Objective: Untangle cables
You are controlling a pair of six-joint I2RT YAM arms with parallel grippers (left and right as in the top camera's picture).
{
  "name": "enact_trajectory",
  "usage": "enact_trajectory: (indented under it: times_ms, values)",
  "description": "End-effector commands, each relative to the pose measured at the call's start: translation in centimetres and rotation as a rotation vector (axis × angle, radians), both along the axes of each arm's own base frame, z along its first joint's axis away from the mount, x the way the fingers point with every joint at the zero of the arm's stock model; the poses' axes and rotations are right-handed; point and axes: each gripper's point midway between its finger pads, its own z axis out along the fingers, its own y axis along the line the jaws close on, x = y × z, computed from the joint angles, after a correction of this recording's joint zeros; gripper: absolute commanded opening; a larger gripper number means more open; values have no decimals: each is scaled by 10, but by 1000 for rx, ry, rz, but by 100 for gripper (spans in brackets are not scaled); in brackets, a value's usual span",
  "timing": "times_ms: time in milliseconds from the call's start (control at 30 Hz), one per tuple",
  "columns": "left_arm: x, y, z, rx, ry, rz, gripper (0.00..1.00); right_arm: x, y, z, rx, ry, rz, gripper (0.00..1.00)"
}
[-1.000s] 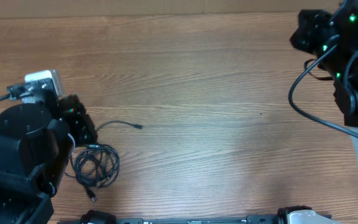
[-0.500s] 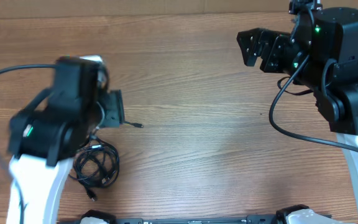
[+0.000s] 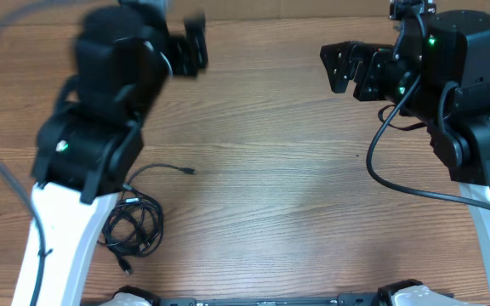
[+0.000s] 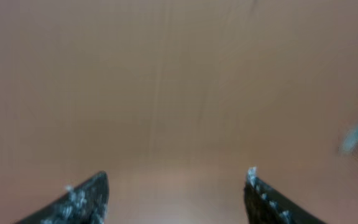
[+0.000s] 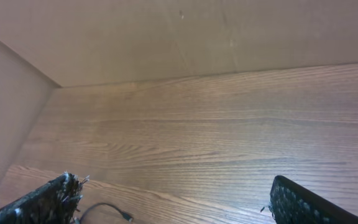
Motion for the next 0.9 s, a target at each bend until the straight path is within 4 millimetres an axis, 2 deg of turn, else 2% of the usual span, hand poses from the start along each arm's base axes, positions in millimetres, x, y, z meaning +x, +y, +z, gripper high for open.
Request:
enact_trajectory:
  times_ms: [0, 67, 133, 167, 267, 400, 533, 733, 800, 867]
  values:
    - [-21, 5, 80, 129, -303, -22, 68, -5, 2, -2, -8, 15, 15, 96]
    - [-22, 4, 83, 159, -324, -24, 74, -7, 1, -6, -12, 31, 14, 96]
    - [-22, 5, 64, 222, -258, -34, 85, -8, 1, -7, -13, 36, 14, 96]
    - [-22, 6, 47, 265, -200, -40, 87, -7, 1, -6, -12, 33, 14, 96]
    - [-31, 9, 39, 303, -212, -41, 89, -6, 2, -4, -8, 21, 14, 96]
    - [-65, 22, 25, 295, -236, -37, 89, -7, 2, -6, -11, 32, 15, 96]
    - [-97, 50, -2, 286, -298, 48, 90, -10, 1, -10, -17, 50, 15, 96]
    - [-145, 94, -55, 207, -387, 176, 86, -11, 1, -12, -19, 61, 15, 96]
    - [-154, 112, -90, 141, -273, 253, 82, -11, 2, -10, -10, 56, 20, 96]
    - [-160, 120, -128, 55, -115, 299, 76, -11, 6, -8, 3, 50, 37, 96]
